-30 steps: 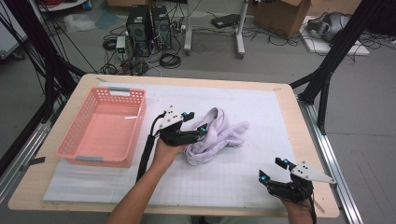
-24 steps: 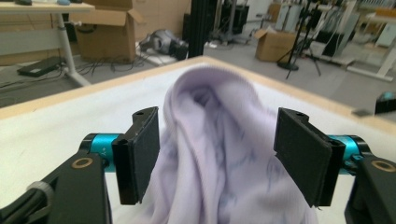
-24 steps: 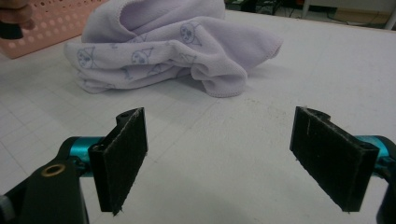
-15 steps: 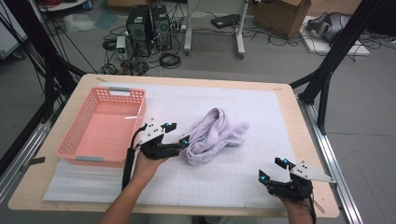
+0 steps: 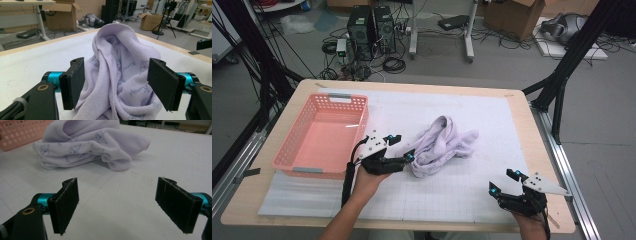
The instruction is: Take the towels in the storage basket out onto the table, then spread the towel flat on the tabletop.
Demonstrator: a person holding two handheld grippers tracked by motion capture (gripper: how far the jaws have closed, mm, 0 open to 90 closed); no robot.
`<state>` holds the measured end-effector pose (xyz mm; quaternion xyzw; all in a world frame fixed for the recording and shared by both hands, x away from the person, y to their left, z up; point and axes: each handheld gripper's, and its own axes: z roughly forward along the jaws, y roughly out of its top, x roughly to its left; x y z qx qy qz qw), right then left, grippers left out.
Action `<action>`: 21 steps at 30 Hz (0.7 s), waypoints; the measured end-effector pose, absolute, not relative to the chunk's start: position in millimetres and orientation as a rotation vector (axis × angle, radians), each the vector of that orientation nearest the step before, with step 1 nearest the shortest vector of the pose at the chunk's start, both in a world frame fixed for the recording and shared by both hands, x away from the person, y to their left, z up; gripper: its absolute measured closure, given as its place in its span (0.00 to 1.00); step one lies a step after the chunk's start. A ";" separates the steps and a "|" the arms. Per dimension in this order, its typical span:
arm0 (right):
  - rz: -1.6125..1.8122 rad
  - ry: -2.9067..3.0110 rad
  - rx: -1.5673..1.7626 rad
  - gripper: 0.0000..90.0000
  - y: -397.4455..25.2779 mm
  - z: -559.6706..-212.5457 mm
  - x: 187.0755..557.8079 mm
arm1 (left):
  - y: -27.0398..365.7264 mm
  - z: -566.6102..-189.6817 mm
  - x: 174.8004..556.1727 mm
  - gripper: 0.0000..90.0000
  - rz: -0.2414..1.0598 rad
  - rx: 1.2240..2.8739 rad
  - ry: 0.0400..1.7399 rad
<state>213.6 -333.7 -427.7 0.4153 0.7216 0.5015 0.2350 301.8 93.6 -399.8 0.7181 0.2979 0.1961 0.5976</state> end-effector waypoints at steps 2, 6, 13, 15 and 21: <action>1.371 1.990 1.123 0.20 -332.7 -427.8 213.5 | 93.7 -400.0 301.6 0.34 0.453 1.660 0.698; 1.372 1.982 1.133 0.20 -333.4 -427.3 212.8 | 94.3 -400.4 301.5 0.34 0.454 1.667 0.694; 1.358 2.003 1.128 0.20 -333.5 -429.0 215.5 | 98.0 -410.4 300.9 0.37 0.436 1.688 0.716; 1.351 2.021 1.121 0.20 -331.9 -430.7 222.7 | 97.6 -413.3 301.7 0.37 0.428 1.691 0.722; 1.310 2.090 1.053 0.18 -316.6 -427.0 240.3 | 94.6 -419.9 307.9 0.40 0.422 1.739 0.734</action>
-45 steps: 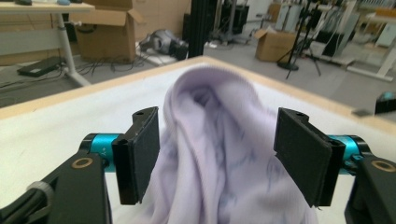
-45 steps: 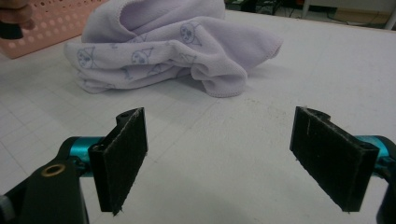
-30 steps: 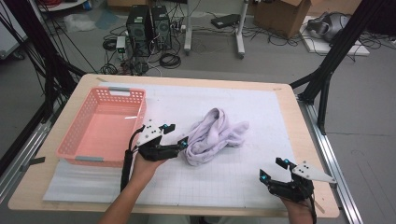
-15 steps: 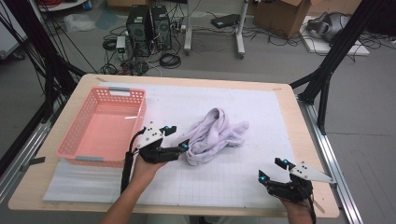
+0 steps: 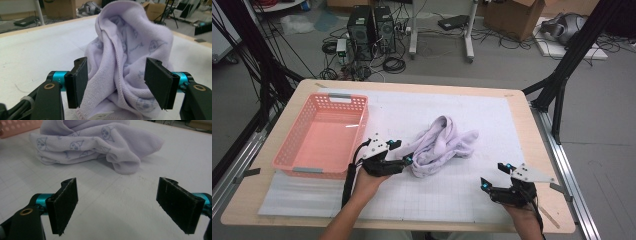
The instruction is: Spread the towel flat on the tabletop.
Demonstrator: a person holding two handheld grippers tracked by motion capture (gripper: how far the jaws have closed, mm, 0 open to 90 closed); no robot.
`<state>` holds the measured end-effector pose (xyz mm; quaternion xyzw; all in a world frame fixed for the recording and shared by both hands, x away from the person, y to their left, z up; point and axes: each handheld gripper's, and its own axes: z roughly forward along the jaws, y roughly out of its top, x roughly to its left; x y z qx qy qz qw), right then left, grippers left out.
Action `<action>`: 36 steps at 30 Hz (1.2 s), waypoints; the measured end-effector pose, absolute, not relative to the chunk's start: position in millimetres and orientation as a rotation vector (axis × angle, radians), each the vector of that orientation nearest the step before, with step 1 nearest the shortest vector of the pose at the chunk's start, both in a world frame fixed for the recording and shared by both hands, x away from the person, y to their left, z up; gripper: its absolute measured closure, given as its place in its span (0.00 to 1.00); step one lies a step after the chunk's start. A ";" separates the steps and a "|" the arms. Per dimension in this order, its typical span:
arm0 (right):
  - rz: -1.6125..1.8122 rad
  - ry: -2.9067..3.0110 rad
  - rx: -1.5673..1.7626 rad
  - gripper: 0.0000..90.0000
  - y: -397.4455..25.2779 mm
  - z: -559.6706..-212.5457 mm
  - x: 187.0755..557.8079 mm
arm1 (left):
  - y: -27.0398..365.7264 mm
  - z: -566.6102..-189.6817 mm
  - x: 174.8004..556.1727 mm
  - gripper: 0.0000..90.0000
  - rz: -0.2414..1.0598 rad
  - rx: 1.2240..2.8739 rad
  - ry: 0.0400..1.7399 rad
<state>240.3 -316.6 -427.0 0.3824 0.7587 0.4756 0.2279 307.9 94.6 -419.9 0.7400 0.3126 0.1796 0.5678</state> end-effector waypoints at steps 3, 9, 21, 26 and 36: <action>1.285 2.122 1.019 0.18 -309.6 -425.1 250.6 | 91.6 -424.3 311.6 0.41 0.413 1.761 0.743; 1.186 2.240 1.008 0.21 -285.5 -428.5 300.9 | 81.9 -428.9 320.5 0.41 0.387 1.789 0.761; 1.123 2.391 1.054 0.85 -255.1 -438.0 353.2 | 54.1 -443.0 337.6 0.72 0.377 1.975 0.766; 1.170 2.399 1.057 0.89 -266.4 -431.1 333.6 | 59.5 -440.7 338.5 0.86 0.407 1.986 0.741; 1.239 2.437 0.957 0.90 -293.5 -427.8 244.2 | 72.3 -434.9 339.2 0.87 0.426 1.872 0.748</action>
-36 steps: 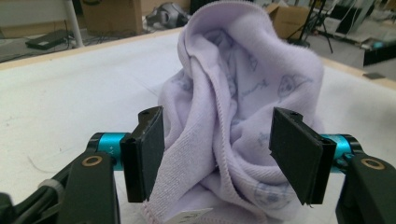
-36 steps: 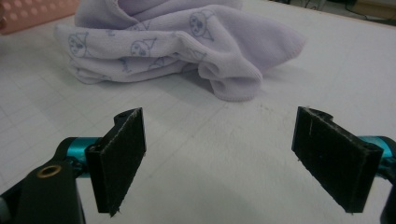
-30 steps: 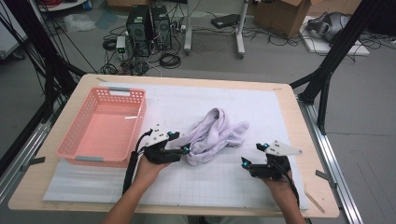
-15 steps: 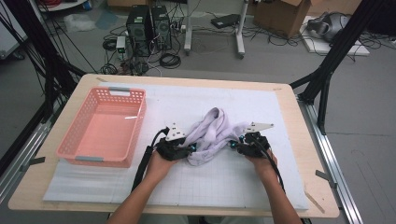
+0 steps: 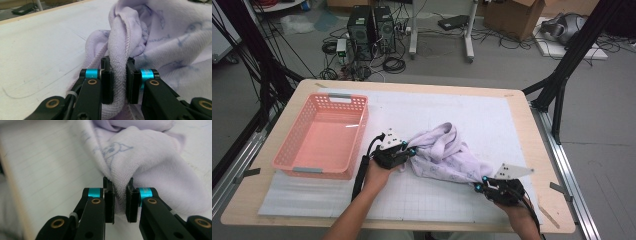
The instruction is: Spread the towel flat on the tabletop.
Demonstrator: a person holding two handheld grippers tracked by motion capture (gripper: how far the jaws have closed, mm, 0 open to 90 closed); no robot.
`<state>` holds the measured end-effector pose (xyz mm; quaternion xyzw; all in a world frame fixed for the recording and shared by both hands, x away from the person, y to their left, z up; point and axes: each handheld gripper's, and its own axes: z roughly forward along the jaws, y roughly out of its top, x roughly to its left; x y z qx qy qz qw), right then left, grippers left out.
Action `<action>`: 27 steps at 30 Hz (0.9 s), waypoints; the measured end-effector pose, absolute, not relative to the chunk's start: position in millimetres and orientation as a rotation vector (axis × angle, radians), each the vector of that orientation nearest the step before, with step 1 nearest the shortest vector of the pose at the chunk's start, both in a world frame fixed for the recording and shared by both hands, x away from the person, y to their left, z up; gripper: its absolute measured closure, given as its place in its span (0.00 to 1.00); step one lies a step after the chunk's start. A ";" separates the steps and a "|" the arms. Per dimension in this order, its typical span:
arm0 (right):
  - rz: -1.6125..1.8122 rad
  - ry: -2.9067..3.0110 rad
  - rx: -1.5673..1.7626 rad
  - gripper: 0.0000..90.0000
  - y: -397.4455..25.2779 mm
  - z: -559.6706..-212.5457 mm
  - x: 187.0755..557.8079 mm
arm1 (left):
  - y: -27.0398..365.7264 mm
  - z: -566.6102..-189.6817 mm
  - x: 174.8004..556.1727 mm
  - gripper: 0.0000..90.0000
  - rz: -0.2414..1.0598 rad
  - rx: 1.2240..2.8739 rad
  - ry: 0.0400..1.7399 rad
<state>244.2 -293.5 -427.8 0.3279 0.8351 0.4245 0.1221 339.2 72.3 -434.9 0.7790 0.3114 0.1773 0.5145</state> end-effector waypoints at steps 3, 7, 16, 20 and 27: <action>1.205 2.447 0.921 0.90 -295.4 -426.0 229.8 | 74.2 -434.8 340.3 0.87 0.417 1.842 0.764; 1.216 2.458 0.936 0.91 -304.0 -428.6 211.8 | 69.9 -434.5 339.2 0.87 0.377 1.806 0.751; 1.369 2.219 1.042 0.61 -317.3 -407.8 215.9 | 75.4 -427.1 334.8 0.85 0.328 1.734 0.720; 1.433 2.087 1.041 0.57 -320.0 -389.9 225.7 | 79.5 -424.6 333.4 0.85 0.324 1.732 0.702; 1.506 2.132 0.969 0.58 -297.0 -387.8 249.3 | 81.6 -426.0 330.8 0.77 0.324 1.734 0.696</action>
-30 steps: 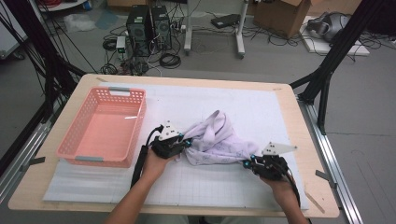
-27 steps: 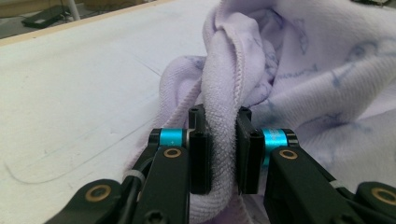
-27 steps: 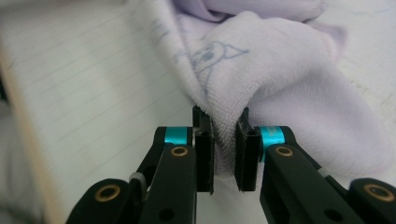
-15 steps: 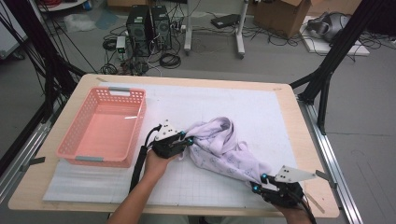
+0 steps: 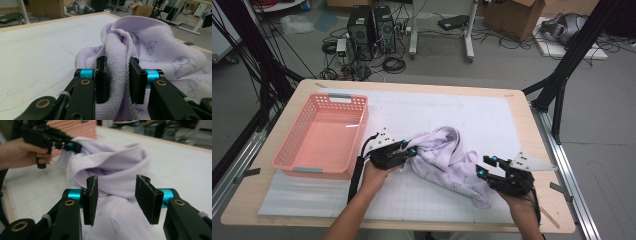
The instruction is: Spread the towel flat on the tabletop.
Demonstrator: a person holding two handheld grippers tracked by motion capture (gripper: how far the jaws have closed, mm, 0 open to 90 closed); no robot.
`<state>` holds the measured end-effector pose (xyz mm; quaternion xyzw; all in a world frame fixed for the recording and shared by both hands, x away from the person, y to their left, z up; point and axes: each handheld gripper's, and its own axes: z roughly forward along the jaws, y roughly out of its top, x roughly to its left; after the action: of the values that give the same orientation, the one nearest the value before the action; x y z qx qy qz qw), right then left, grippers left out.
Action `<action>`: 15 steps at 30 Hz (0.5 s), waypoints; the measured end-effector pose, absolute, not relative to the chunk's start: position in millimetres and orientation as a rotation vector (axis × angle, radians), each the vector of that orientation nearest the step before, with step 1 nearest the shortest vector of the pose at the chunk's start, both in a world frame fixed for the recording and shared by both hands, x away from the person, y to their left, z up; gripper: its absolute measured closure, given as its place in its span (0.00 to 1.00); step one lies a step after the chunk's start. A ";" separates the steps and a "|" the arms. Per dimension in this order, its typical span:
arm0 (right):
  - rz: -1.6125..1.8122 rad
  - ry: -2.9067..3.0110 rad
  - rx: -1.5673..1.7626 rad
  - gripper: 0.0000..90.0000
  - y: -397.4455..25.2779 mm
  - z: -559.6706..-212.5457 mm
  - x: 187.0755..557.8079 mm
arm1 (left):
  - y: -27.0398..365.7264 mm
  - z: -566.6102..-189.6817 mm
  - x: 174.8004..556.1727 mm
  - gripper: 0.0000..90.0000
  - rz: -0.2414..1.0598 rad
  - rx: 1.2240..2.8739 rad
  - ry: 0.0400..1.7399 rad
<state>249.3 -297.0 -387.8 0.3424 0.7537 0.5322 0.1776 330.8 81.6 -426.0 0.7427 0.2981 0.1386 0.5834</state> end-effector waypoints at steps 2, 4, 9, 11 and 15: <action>1.511 2.183 0.932 0.58 -282.9 -393.3 256.3 | 83.4 -425.9 329.6 0.74 0.329 1.732 0.698; 1.517 2.229 0.905 0.58 -270.2 -399.2 262.0 | 85.8 -426.0 330.6 0.67 0.314 1.732 0.716; 1.477 2.376 0.796 0.58 -235.3 -410.1 274.0 | 81.2 -430.3 328.7 0.66 0.330 1.858 0.694; 1.438 2.436 0.748 0.58 -222.4 -413.1 277.0 | 78.8 -435.4 328.9 0.73 0.339 1.961 0.691; 1.261 2.545 0.688 0.73 -199.0 -422.6 285.9 | 77.9 -436.4 328.8 0.91 0.336 1.984 0.646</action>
<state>285.9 -199.0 -422.6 0.2339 0.8657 0.4289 0.1092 328.8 77.9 -436.4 0.8175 0.2661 0.1386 0.4917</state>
